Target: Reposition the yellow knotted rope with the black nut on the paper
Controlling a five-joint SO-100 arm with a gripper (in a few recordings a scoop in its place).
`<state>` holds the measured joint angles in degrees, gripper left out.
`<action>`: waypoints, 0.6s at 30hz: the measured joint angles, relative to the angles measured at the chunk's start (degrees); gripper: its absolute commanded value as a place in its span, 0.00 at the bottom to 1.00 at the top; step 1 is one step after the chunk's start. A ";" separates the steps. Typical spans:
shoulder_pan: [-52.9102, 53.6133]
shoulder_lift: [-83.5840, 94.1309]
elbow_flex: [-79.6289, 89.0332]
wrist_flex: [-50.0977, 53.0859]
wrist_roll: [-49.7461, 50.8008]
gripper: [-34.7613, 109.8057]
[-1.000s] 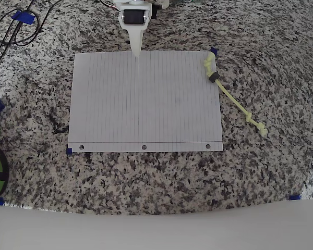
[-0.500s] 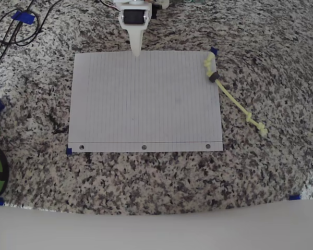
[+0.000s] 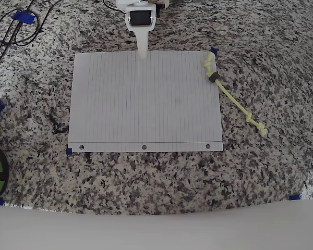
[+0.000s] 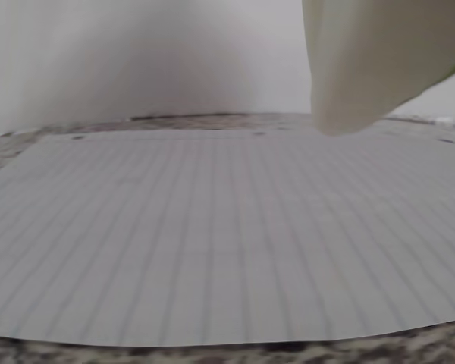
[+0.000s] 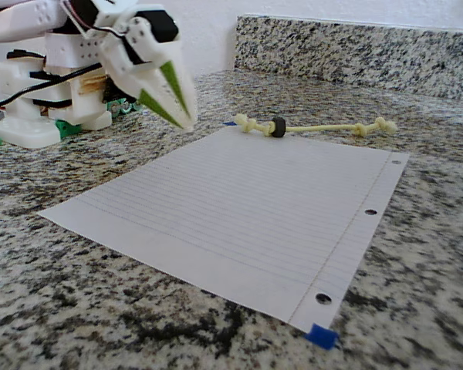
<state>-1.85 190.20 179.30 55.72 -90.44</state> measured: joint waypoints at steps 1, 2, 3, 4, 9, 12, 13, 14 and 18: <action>-1.23 -0.53 -0.70 -0.88 0.26 0.28; -2.11 -1.67 -1.67 -1.67 0.88 0.28; -2.20 -3.25 -2.99 -2.37 1.49 0.28; -2.81 -4.22 -3.96 -2.90 1.93 0.28; -7.47 -13.27 -10.46 -5.36 9.58 0.28; -10.37 -18.72 -13.45 -6.50 16.88 0.28; -10.37 -20.48 -14.41 -6.94 19.51 0.28; -10.81 -21.88 -15.03 -7.38 20.74 0.28; -13.97 -27.95 -17.58 -8.00 31.29 0.28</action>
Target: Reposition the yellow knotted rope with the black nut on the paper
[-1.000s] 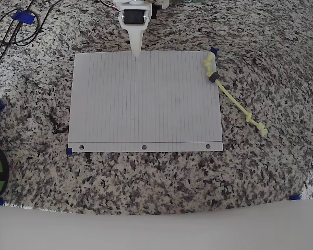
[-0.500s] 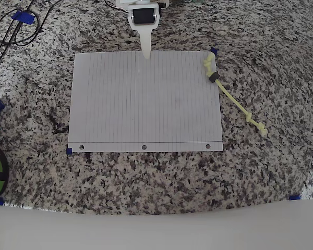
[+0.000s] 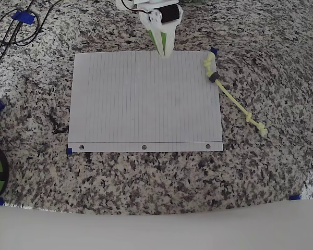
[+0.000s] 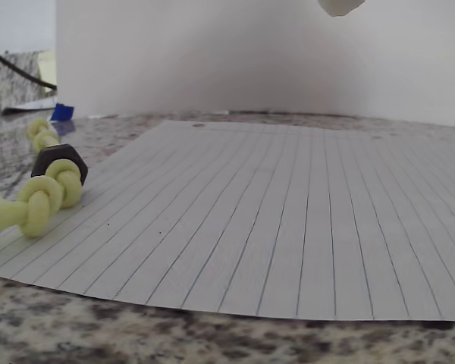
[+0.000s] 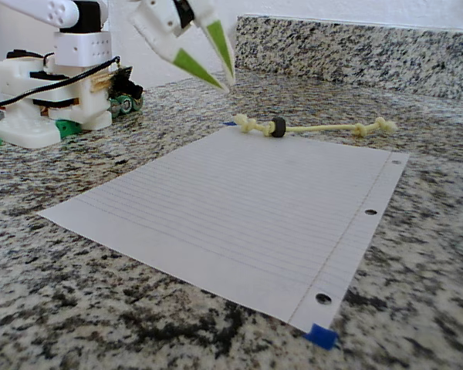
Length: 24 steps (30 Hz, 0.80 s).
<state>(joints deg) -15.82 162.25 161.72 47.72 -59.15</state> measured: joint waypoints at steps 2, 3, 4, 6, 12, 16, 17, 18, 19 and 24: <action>-1.05 -2.72 -1.49 -0.35 5.36 0.28; -1.49 -4.13 -2.37 -0.44 7.56 0.28; -2.46 -5.45 -3.52 -0.44 10.72 0.28; -3.16 -8.26 -5.27 -0.44 15.73 0.28; -6.24 -13.62 -11.07 3.43 22.68 0.28; -8.79 -16.70 -13.54 7.91 26.72 0.30; -9.67 -17.49 -13.71 8.26 27.95 0.30; -10.02 -18.37 -13.71 8.44 29.18 0.32; -10.11 -19.42 -13.71 8.44 30.59 0.36; -11.25 -24.43 -13.89 6.33 34.01 0.49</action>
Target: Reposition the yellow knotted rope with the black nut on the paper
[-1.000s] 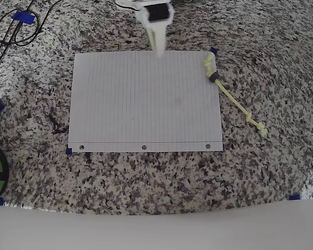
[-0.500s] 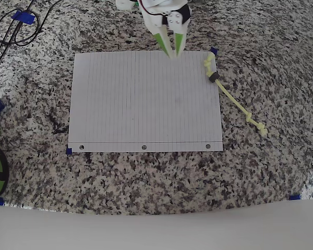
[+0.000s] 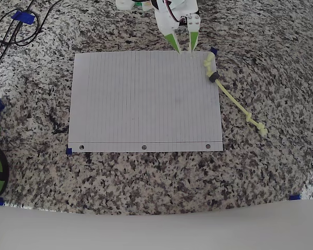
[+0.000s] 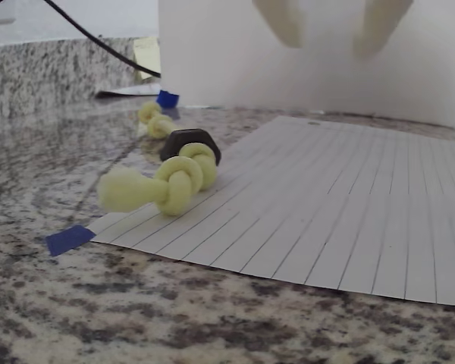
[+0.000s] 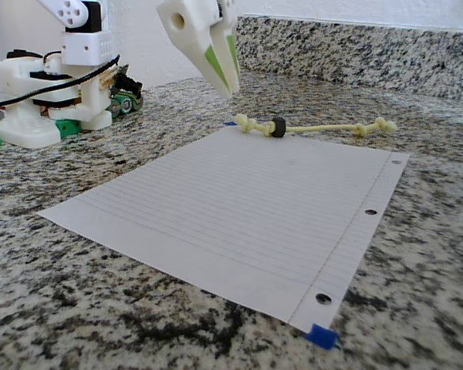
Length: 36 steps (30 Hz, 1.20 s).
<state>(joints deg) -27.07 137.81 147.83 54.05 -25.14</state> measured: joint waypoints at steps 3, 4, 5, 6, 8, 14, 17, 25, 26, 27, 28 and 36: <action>-1.23 -2.81 -0.18 -2.11 0.62 0.51; -1.32 -3.60 -0.35 -2.81 0.62 0.51; -1.85 -4.31 -0.44 -3.34 0.62 0.50; -2.81 -5.27 -0.53 -3.78 0.62 0.50; -3.69 -7.38 -0.88 -4.22 0.79 0.50; -7.38 -12.92 -1.41 -6.50 0.79 0.50; -8.26 -14.41 -2.29 -6.68 1.05 0.50; -10.46 -19.34 -4.83 -8.35 1.14 0.50; -10.37 -19.78 -5.19 -8.35 0.79 0.50; -10.63 -20.13 -5.45 -8.26 0.62 0.50; -11.16 -20.48 -5.89 -8.26 0.79 0.50; -10.99 -22.85 -8.26 -8.09 0.88 0.49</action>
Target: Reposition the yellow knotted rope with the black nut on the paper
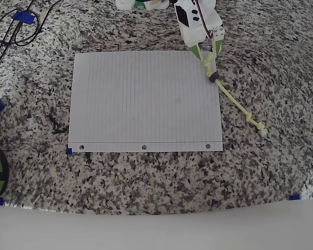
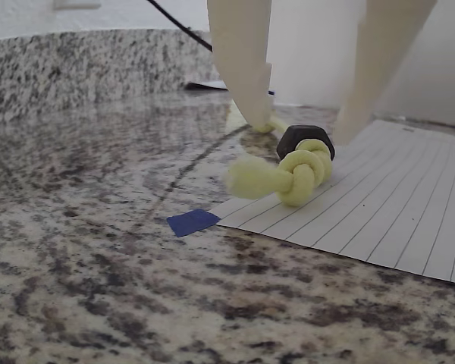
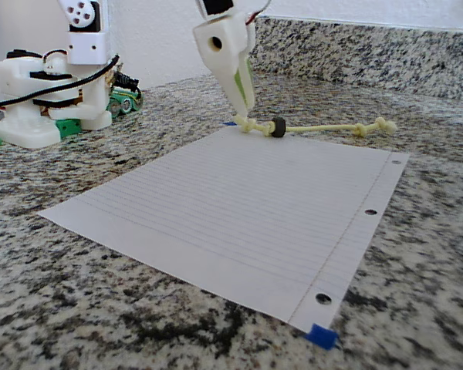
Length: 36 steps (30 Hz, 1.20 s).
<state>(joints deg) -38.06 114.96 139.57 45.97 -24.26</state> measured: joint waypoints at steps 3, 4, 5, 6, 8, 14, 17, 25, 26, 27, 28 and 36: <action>-0.09 -1.05 -0.53 0.18 0.09 0.48; -0.09 -1.23 -0.53 0.18 0.09 0.48; 0.00 -1.23 -0.53 0.18 -0.09 0.47; 0.00 -1.41 -0.53 0.18 0.00 0.47; -0.09 -1.67 -0.70 0.18 0.00 0.47; 0.53 -2.11 -0.88 -1.58 -0.09 0.46; 0.70 -2.55 -1.23 -1.67 -0.09 0.46; 0.70 -4.39 -1.41 -1.41 -0.09 0.46; 0.70 -4.66 -1.41 -1.41 -0.09 0.46; 0.70 -5.01 -1.41 -1.49 -0.09 0.45; 0.70 -5.54 -1.41 -1.58 -0.09 0.45; 0.62 -7.65 -1.41 -3.96 0.00 0.45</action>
<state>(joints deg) -37.44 107.31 138.16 42.01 -24.26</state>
